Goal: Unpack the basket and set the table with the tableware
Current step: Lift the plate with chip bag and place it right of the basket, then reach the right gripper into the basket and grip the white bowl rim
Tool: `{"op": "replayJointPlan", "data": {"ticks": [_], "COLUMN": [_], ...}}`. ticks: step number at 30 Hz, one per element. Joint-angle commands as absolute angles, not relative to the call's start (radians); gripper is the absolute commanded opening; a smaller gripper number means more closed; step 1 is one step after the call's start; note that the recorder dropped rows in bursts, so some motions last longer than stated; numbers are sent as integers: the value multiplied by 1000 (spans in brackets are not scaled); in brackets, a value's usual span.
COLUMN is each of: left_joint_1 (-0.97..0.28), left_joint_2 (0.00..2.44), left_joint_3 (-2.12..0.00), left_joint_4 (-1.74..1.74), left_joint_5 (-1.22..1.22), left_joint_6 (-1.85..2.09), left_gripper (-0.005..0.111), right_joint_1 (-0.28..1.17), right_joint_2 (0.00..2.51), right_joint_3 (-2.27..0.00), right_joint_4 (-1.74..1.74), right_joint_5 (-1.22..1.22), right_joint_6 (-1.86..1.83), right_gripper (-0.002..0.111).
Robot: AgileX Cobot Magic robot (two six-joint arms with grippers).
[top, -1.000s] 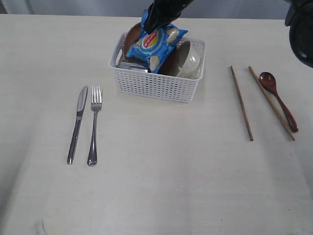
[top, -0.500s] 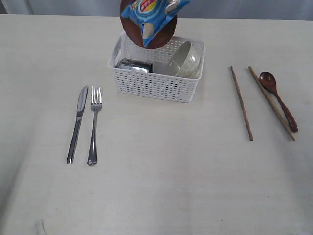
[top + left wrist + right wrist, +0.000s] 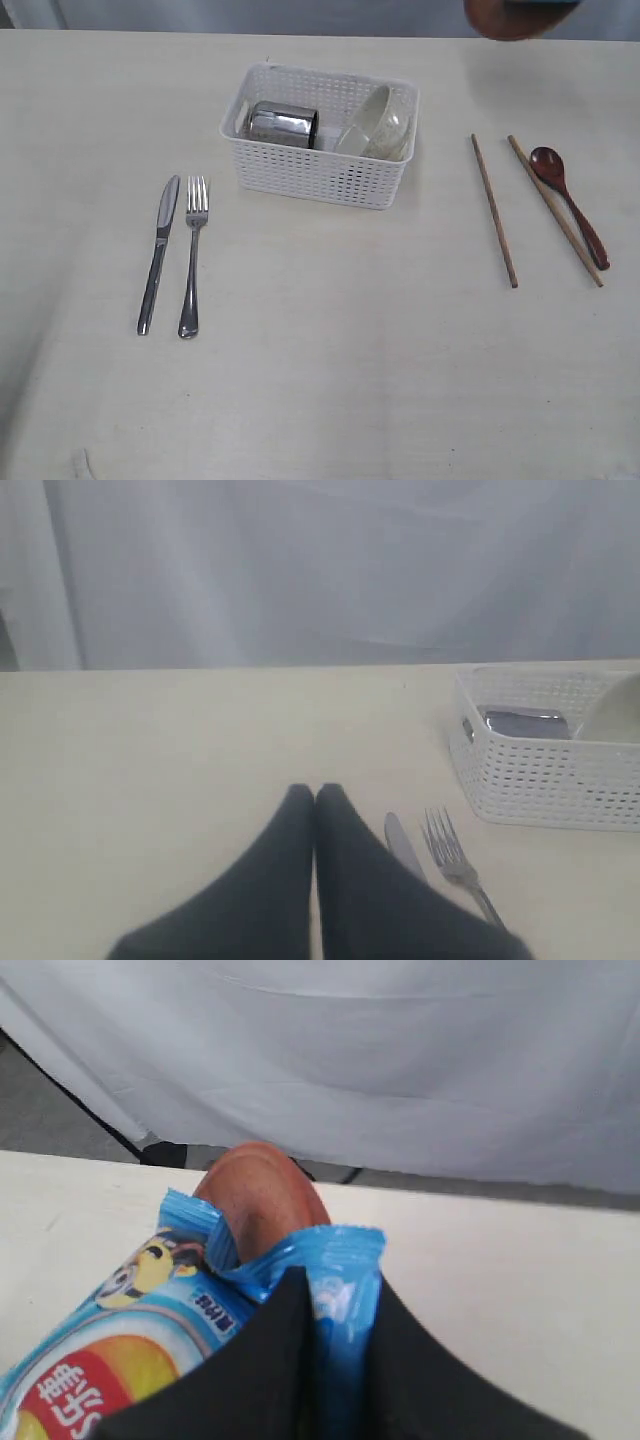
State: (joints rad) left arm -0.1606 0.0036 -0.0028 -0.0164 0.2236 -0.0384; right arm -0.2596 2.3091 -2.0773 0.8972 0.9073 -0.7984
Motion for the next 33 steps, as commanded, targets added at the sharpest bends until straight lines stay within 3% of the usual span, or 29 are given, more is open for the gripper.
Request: {"op": "replayJointPlan", "data": {"ticks": [1, 7, 12, 15, 25, 33], "left_joint_1": [-162, -162, -162, -162, -162, -162], "left_joint_2": [0, 0, 0, 0, 0, 0], "left_joint_3": [0, 0, 0, 0, 0, 0], "left_joint_4": [-19, -19, -19, -19, -19, -19], "left_joint_5": [213, 213, 213, 213, 213, 213], "left_joint_6": [-38, -38, -38, -38, -38, -38], "left_gripper": [0, 0, 0, 0, 0, 0], "right_joint_1": [-306, -297, -297, -297, -299, -286], "right_joint_2": [2417, 2529, 2539, 2539, 2465, 2436], "right_joint_3": [-2081, -2081, -2081, -2081, -2089, -2235], "right_joint_4": [948, 941, 932, 938, 1050, 1162], "right_joint_5": [929, 895, 865, 865, 896, 1053], "right_joint_6": [-774, -774, -774, -774, -757, -752], "right_gripper": [0, 3, 43, 55, 56, 56]}}
